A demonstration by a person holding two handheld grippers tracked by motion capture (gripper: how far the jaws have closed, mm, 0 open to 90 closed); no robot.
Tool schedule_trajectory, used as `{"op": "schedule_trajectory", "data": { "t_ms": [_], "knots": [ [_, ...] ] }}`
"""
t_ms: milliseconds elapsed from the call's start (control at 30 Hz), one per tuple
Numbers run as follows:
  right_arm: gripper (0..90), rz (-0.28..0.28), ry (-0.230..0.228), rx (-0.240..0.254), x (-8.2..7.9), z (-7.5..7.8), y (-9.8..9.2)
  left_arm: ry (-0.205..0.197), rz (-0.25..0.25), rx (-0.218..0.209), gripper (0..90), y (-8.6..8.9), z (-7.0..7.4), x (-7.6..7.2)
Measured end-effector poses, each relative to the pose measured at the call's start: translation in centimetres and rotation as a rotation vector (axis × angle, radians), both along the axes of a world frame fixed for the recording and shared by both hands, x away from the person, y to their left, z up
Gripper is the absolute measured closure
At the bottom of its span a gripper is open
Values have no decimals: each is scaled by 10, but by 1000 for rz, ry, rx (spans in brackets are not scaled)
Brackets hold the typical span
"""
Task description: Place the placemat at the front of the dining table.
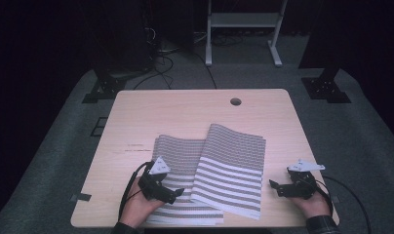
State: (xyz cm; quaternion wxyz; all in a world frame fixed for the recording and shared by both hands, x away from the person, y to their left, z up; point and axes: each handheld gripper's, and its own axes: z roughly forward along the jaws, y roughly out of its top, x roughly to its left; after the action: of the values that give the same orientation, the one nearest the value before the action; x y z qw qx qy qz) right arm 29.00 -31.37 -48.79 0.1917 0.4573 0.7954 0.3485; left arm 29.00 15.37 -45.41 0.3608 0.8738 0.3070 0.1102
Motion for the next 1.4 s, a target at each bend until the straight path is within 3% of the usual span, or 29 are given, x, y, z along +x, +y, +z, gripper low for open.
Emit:
{"op": "schedule_trajectory", "data": {
  "t_ms": [100,300,400,500,700,767,900,1067,1167,1233,1400],
  "knots": [
    [96,5,-1,-1,-1,0,-1,-18,-9,36,7,-1,-9,-2],
    [96,11,0,0,-4,0,-4,-31,-16,46,8,1,-20,-7],
    [99,19,18,-4,-5,2,-6,-46,-26,74,8,1,-22,-9],
    [100,6,6,6,-9,7,-8,-38,-19,74,8,1,-22,-8],
    [149,34,-4,56,-21,18,-4,-28,-16,57,7,2,-23,-8],
    [224,63,-2,77,-24,21,0,-27,-15,56,3,2,-24,-8],
    [404,139,-43,96,-32,30,15,-28,-15,43,0,3,-25,-8],
    [708,230,-18,121,-38,32,29,-25,-16,42,0,4,-25,-7],
    [842,265,-12,119,-42,33,35,-27,-15,39,0,4,-25,-8],
    [895,284,4,124,-43,32,40,-27,-15,39,0,4,-25,-8],
    [899,335,32,109,-47,28,51,-27,-14,38,0,4,-25,-8]
  ]
}}
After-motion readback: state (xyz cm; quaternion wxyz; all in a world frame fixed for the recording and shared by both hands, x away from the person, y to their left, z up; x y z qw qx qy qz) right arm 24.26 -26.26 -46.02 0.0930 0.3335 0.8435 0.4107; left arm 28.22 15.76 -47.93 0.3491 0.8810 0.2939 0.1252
